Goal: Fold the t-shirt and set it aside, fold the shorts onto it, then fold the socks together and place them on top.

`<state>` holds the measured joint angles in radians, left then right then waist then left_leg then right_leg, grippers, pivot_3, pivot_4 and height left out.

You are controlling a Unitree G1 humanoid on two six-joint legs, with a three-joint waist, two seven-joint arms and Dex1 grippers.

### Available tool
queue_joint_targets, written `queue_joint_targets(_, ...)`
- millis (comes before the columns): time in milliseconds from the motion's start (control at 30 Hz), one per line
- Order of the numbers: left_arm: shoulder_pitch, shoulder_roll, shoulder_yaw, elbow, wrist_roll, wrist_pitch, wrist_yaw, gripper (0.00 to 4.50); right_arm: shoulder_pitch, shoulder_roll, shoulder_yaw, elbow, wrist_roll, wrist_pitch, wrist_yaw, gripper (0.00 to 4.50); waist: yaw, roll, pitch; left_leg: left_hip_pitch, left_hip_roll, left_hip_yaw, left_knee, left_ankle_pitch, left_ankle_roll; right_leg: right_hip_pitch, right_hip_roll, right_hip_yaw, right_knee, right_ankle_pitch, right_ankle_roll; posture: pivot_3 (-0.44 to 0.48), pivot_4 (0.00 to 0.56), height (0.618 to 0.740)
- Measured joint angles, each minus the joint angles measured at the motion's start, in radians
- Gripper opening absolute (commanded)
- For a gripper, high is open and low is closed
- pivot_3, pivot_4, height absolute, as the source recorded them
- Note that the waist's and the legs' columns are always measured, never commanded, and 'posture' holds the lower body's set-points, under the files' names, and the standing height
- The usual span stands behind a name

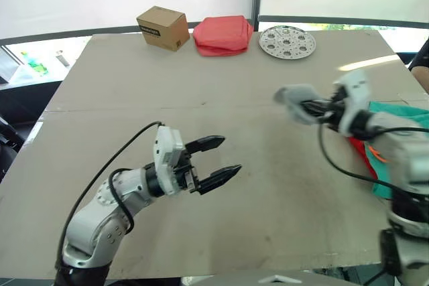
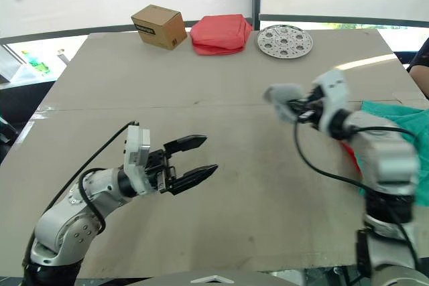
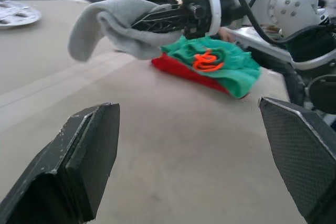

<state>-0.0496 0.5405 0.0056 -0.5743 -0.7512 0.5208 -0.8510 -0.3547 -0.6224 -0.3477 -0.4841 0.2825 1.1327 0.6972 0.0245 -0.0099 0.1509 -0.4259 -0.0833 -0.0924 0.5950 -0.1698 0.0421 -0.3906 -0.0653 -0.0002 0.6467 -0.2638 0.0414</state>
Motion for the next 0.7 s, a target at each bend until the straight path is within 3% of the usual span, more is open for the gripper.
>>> queue_joint_targets(67,-0.071,-0.019,-0.041,0.029,-0.003,0.014,-0.019,4.5,0.086,-0.108,-0.151,-0.027,-0.008,0.111,-0.022,0.04,-0.003,0.0,0.0,-0.003,0.0,0.001,0.003,-0.001,0.001,0.0,0.0,-0.001,-0.002,0.0,0.0,0.0,0.15,0.74)
queue_joint_targets(133,-0.12,-0.037,-0.073,0.056,-0.003,0.021,-0.031,4.5,0.111,-0.146,-0.239,0.0,-0.028,0.167,-0.062,0.04,-0.016,-0.001,0.0,-0.002,0.0,0.004,0.003,-0.001,0.002,0.0,-0.001,0.001,-0.002,0.002,0.002,0.0,0.15,0.74)
queue_joint_targets(300,-0.151,-0.048,-0.099,0.092,-0.002,0.023,-0.064,4.5,0.101,-0.149,-0.358,0.064,-0.009,0.219,-0.105,0.04,-0.029,0.0,0.0,-0.002,0.002,0.005,0.003,0.002,0.006,0.0,-0.001,0.0,-0.002,0.002,0.002,0.0,0.15,0.74)
queue_joint_targets(467,-0.147,-0.048,-0.099,0.095,0.0,0.022,-0.07,4.5,0.119,-0.167,-0.468,-0.008,0.083,0.271,-0.06,0.04,-0.012,0.0,0.0,-0.004,0.002,0.003,0.004,0.001,0.009,0.0,-0.001,-0.002,-0.004,0.003,0.002,0.0,0.15,0.74)
queue_joint_targets(633,-0.143,-0.049,-0.102,0.097,0.001,0.022,-0.071,4.5,0.226,-0.237,-0.544,-0.074,0.144,0.349,0.01,0.04,0.001,0.0,0.0,-0.005,0.001,0.003,0.006,-0.001,0.01,0.002,-0.003,-0.004,-0.005,0.002,0.002,0.0,0.15,0.74)
queue_joint_targets(700,-0.143,-0.05,-0.111,0.107,0.002,0.022,-0.084,4.5,0.434,-0.366,-0.674,-0.107,0.21,0.449,0.141,0.04,0.014,0.001,0.0,-0.005,0.001,0.004,0.007,-0.002,0.011,0.004,-0.005,-0.005,-0.006,0.002,0.002,0.0,0.15,0.74)
